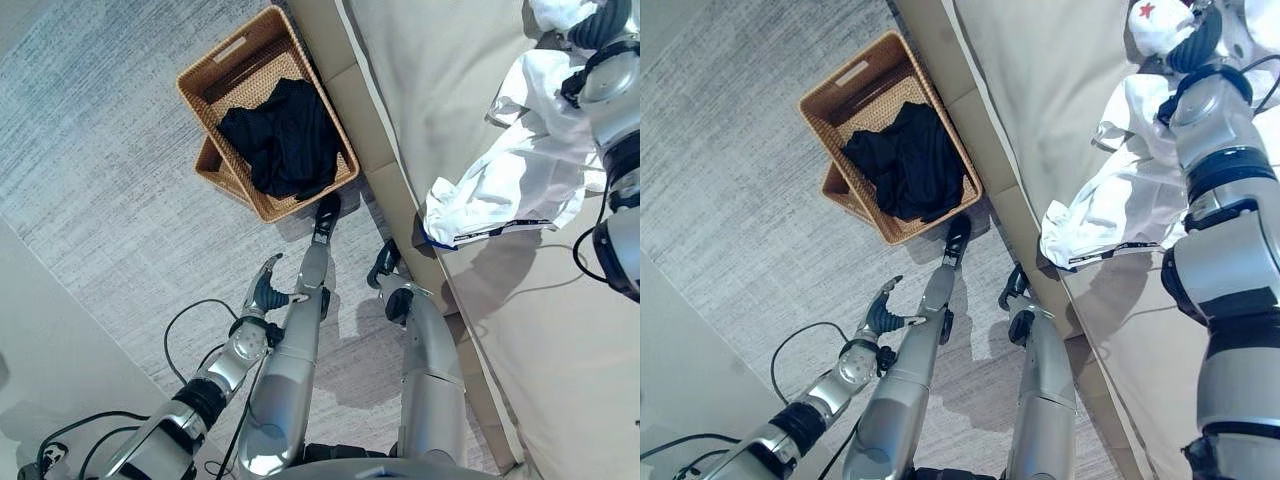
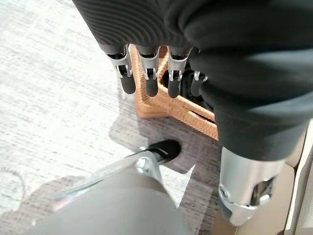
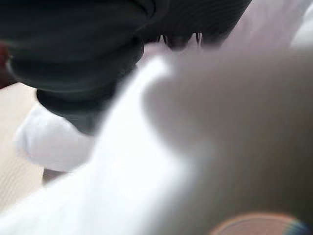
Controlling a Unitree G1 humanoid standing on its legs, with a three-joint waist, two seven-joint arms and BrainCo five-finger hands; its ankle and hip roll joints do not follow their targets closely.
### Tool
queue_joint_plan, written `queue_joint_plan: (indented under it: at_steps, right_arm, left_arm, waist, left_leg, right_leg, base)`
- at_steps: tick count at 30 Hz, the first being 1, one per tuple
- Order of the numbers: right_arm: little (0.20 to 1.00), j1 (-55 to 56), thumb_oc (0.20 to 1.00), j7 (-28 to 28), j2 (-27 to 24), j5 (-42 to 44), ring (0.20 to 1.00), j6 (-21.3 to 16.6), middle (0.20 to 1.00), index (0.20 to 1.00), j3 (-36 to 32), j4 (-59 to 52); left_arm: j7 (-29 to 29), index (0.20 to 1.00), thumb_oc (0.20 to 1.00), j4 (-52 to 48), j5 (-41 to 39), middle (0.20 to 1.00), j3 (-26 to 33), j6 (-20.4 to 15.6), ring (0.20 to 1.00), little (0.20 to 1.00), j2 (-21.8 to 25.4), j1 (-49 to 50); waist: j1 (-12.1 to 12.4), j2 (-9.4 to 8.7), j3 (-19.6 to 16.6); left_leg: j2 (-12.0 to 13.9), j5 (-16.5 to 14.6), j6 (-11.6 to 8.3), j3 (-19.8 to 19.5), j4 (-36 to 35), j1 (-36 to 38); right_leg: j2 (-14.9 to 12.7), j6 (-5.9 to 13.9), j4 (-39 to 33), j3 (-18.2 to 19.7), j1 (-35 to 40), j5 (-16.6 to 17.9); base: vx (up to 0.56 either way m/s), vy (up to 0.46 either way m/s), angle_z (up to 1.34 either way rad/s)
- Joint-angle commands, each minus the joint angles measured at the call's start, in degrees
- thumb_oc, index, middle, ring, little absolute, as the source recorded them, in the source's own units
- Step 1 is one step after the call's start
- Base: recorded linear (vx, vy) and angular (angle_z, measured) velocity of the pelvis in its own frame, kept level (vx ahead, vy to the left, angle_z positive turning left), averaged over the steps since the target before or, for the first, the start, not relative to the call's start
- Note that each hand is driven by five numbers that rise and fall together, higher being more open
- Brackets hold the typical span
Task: Pick up clothes into the bucket
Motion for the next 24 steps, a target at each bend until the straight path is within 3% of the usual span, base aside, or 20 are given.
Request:
queue_joint_plan:
  at_steps: [1,2,3,4,13,20,24]
  right_arm:
    - [0.200,1.37,0.200,-3.69,-4.76,4.19,0.200,0.51,0.200,0.200,3.00,0.60]
    - [0.200,-0.04,0.200,-4.78,-5.41,4.99,0.200,-0.02,0.200,0.200,3.09,-1.21]
    - [0.200,0.51,0.200,-4.73,-5.20,5.00,0.200,-0.01,0.200,0.200,3.25,-1.17]
    - [0.200,-0.86,0.200,-6.36,-5.87,5.36,0.200,-0.70,0.200,0.200,4.02,-3.80]
    - [0.200,-4.33,0.200,-15.40,-7.91,7.03,0.200,-3.80,0.200,0.200,3.32,-18.52]
    - [0.200,-1.37,0.200,-24.41,-11.15,2.06,0.200,-4.79,0.200,0.200,-4.12,-36.21]
    - [0.200,-0.54,0.200,-25.88,-11.75,-1.78,0.200,-4.21,0.200,0.200,-6.07,-41.22]
  left_arm:
    - [2.26,1.000,1.000,-0.29,-0.97,1.000,-0.84,-1.01,1.000,1.000,-1.79,-1.47]
    - [2.72,1.000,1.000,-0.62,-0.77,1.000,-0.47,-1.12,1.000,1.000,-1.30,-2.32]
    - [2.69,1.000,1.000,-0.54,-0.82,1.000,-0.61,-1.11,1.000,1.000,-1.48,-1.71]
    - [3.14,1.000,1.000,-0.74,-0.41,1.000,-0.45,-1.30,1.000,1.000,-1.13,-2.15]
    - [4.77,1.000,1.000,2.24,1.07,1.000,0.42,-1.88,1.000,1.000,-0.86,-1.71]
    - [4.43,1.000,1.000,2.23,1.98,1.000,2.82,-2.87,1.000,1.000,-0.62,0.78]
    - [3.87,1.000,1.000,-0.83,1.80,1.000,4.43,-3.67,1.000,1.000,0.45,2.50]
  waist:
    - [-2.63,2.15,1.12]
    - [-2.94,1.81,1.12]
    - [-2.96,1.74,1.12]
    - [-3.53,1.11,1.12]
    - [-6.24,-1.66,1.12]
    - [-7.80,-2.58,1.12]
    - [-7.97,-2.81,1.12]
  left_leg:
    - [1.09,-11.38,0.11,0.38,7.99,3.17]
    - [1.13,-9.59,0.22,0.73,7.83,1.57]
    - [1.23,-11.34,0.07,0.68,8.02,3.22]
    - [1.34,-9.77,0.12,1.20,8.07,2.03]
    - [1.76,-10.67,-0.10,2.32,8.87,6.21]
    - [1.85,-12.73,-0.11,3.73,10.04,15.24]
    - [2.15,-13.23,0.09,4.80,9.76,20.03]
  right_leg:
    - [-3.03,7.27,-12.85,3.76,4.89,10.45]
    - [-3.12,6.85,-13.75,3.27,3.67,12.48]
    - [-2.98,7.33,-13.09,3.93,4.97,10.70]
    - [-2.97,6.91,-14.08,3.57,4.17,12.67]
    - [-2.34,7.07,-15.35,4.80,8.72,13.30]
    - [-1.70,6.84,-16.46,6.00,17.88,13.15]
    - [-0.98,6.85,-18.83,6.70,22.81,14.17]
  base:
    - [-0.10,0.039,-0.02]
    - [0.00,0.000,0.00]
    - [-0.10,0.042,-0.03]
    - [-0.04,0.010,-0.06]
    - [-0.05,0.007,-0.07]
    - [-0.05,-0.002,-0.10]
    - [-0.02,0.034,-0.22]
